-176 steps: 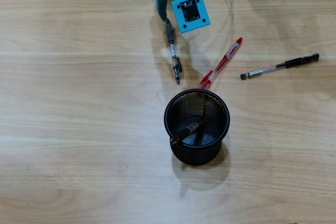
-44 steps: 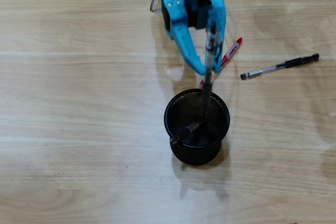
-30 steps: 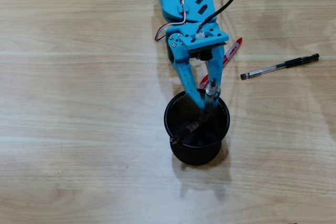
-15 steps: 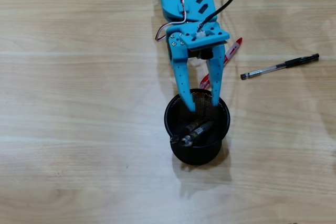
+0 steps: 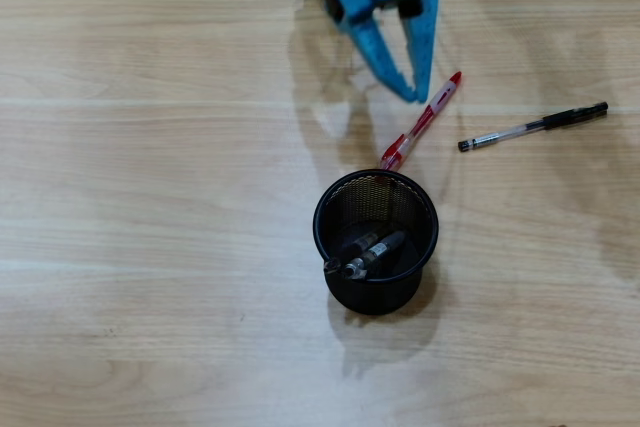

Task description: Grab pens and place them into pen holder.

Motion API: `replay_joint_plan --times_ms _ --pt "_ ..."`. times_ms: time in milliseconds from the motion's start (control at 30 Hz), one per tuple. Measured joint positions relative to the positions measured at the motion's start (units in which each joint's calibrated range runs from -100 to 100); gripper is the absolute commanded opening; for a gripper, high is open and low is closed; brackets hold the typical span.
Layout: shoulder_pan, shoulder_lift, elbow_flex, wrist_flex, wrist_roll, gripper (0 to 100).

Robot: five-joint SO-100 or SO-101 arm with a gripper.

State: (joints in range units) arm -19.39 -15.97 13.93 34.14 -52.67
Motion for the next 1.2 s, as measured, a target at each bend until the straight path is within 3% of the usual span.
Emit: replay_joint_plan --times_ms 367,667,900,1200 --pt "-2.1 -11.5 0.0 14.9 2.4 2" --pt "-12.5 -11.4 0.1 27.6 -9.2 2" --pt "-18.8 0.6 -6.1 38.8 -16.2 2" --pt "-18.6 21.5 -27.4 52.9 -17.4 2"
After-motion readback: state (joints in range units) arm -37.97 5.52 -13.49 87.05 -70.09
